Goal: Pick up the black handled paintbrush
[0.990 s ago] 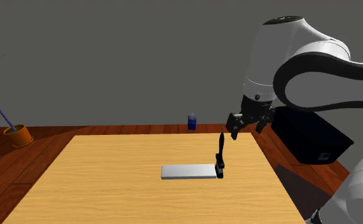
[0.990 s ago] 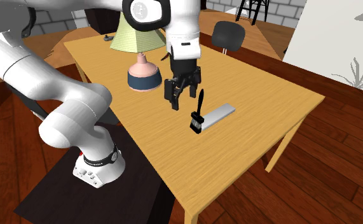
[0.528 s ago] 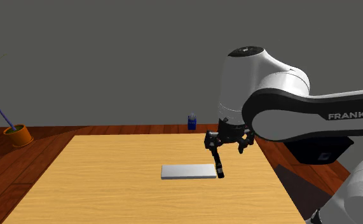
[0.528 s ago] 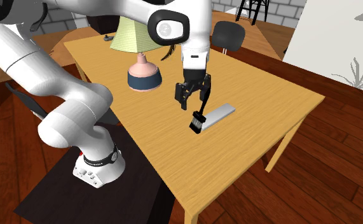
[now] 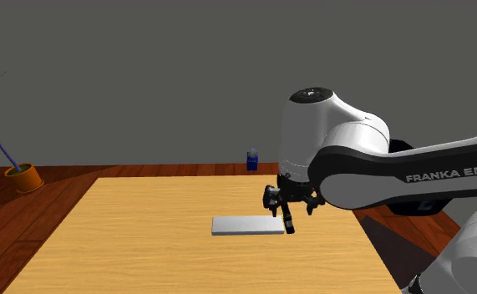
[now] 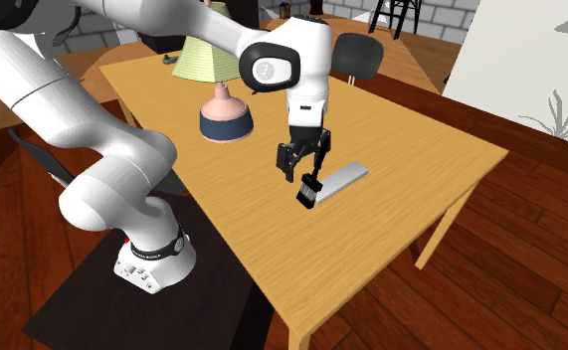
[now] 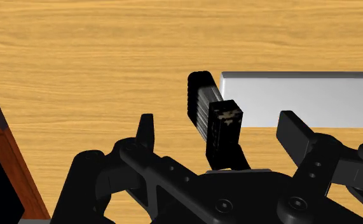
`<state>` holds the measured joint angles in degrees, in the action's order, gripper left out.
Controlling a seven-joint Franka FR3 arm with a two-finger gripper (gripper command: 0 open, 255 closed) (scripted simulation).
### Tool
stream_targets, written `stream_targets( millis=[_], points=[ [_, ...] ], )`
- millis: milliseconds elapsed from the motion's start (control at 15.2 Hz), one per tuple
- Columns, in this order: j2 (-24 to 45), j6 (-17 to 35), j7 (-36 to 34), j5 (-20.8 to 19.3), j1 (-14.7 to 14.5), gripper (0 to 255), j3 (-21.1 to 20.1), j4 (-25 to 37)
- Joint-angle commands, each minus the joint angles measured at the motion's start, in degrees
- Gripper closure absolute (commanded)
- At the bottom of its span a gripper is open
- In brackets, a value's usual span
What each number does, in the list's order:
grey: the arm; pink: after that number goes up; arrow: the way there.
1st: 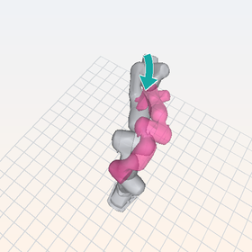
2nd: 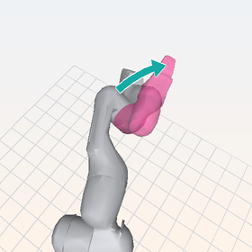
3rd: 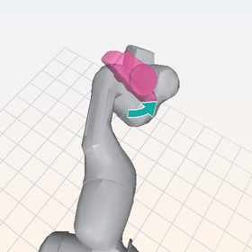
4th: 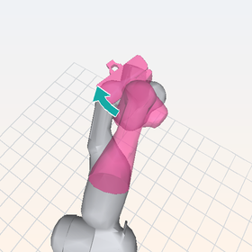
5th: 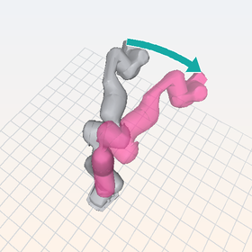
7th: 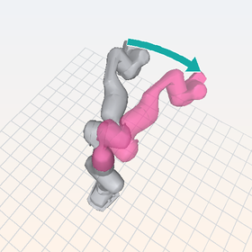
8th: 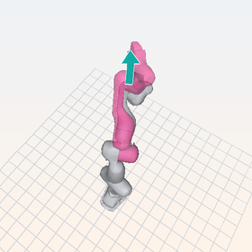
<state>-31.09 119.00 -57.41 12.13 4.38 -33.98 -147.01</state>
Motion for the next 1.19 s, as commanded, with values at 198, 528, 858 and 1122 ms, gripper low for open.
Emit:
stream_targets(
  millis=[198, 528, 858, 1122],
  points=[
    [0.3, 0.8, -0.1, 0.0, 0.0, 255, -0.2, -0.5],
    [0.3, 0.8, -0.1, 0.0, 0.1, 255, -0.2, -0.4],
    [-0.4, -1.0, 0.1, 0.0, 0.0, 255, 0.3, 0.6],
    [-1.7, -4.4, 0.5, -0.3, -0.1, 255, 1.3, 2.8]
  ],
)
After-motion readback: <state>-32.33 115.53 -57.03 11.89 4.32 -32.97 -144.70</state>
